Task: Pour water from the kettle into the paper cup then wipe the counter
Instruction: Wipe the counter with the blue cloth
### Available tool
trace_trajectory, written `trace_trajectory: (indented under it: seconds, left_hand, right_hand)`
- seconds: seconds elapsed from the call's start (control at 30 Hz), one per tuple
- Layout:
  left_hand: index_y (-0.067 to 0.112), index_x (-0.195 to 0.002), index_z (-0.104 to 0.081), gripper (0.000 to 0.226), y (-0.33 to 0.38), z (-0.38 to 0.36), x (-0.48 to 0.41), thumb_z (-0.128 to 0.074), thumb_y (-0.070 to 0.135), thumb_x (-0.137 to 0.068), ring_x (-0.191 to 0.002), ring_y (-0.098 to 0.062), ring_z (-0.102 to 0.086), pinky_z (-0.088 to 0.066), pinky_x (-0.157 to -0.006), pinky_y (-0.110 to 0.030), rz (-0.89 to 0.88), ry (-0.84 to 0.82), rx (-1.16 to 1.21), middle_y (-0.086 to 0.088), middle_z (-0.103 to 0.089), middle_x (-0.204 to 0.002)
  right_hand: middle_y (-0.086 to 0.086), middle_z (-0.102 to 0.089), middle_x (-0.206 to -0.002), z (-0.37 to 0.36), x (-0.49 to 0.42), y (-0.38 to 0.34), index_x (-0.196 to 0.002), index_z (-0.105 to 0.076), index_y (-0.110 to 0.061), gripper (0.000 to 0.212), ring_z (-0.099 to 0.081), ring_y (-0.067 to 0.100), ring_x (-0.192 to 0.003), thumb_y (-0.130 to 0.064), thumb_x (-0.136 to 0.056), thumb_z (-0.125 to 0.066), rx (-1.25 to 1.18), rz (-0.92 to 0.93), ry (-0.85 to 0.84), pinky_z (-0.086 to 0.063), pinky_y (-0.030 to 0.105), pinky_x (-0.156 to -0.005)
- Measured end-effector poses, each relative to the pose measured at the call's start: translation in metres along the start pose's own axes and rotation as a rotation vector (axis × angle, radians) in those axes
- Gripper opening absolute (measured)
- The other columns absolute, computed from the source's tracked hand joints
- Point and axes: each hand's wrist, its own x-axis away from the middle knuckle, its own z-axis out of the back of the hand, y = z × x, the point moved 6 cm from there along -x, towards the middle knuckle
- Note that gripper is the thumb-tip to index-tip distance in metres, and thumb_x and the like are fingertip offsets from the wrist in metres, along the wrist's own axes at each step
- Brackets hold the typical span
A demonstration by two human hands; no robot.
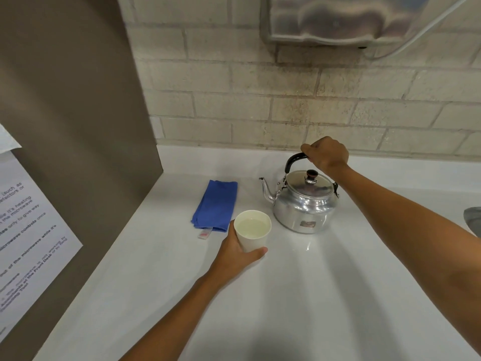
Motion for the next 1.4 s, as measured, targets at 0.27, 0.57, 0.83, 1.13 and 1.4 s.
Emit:
trace_trajectory:
  seconds: [0.27,0.57,0.83,1.13,1.4]
  left_hand:
    - [0.032,-0.125,-0.029,0.080,0.002,0.000,0.001,-0.081,0.029,-0.065,-0.106,-0.007,-0.049,-0.044,-0.069,-0.001,0.010,-0.010,-0.013,0.010,-0.046,-0.120]
    - [0.025,-0.129,-0.032,0.083,0.002,0.001,0.002,-0.082,0.029,-0.063,-0.110,-0.011,-0.049,-0.041,-0.080,-0.013,0.008,-0.006,-0.016,0.006,-0.049,-0.121]
    - [0.042,-0.134,-0.017,0.102,0.007,0.008,0.014,-0.083,0.047,-0.057,-0.123,0.002,-0.038,-0.038,-0.090,-0.011,-0.028,-0.235,-0.139,0.019,-0.035,-0.137]
    - [0.031,-0.144,-0.016,0.082,0.011,0.091,0.020,-0.066,0.040,-0.079,-0.130,0.002,-0.019,-0.019,-0.105,-0.020,-0.094,-0.119,-0.420,0.019,-0.018,-0.146]
    - [0.013,-0.142,-0.028,0.052,0.020,0.091,-0.033,-0.044,0.028,-0.095,-0.140,-0.023,-0.022,-0.018,-0.114,-0.035,-0.189,-0.038,-0.792,-0.007,-0.028,-0.151]
  right_hand:
    - [0.000,-0.033,-0.039,-0.010,0.000,-0.006,-0.038,-0.034,-0.013,0.049,-0.029,0.017,-0.038,-0.025,-0.082,-0.052,0.019,-0.023,0.068,-0.022,0.023,-0.043]
    - [0.017,-0.072,-0.072,-0.011,0.000,-0.005,-0.072,-0.071,0.005,0.041,-0.057,0.027,-0.062,-0.025,-0.085,-0.046,-0.001,-0.026,0.026,-0.035,0.024,-0.050]
    - [0.012,-0.060,-0.117,0.008,0.042,-0.016,-0.114,-0.059,-0.012,0.028,-0.048,0.028,-0.116,-0.022,-0.091,-0.049,-0.042,0.185,0.356,-0.028,0.038,-0.102]
    - [0.022,-0.050,-0.124,-0.061,0.174,0.018,-0.118,-0.048,0.004,0.044,-0.043,0.039,-0.116,0.003,-0.075,-0.057,-0.063,0.135,0.089,-0.038,0.042,-0.097]
    - [0.007,-0.007,-0.159,-0.124,0.222,0.043,-0.148,-0.008,-0.015,0.054,-0.003,0.023,-0.146,-0.037,-0.100,-0.019,0.300,0.129,-0.301,-0.005,0.040,-0.120]
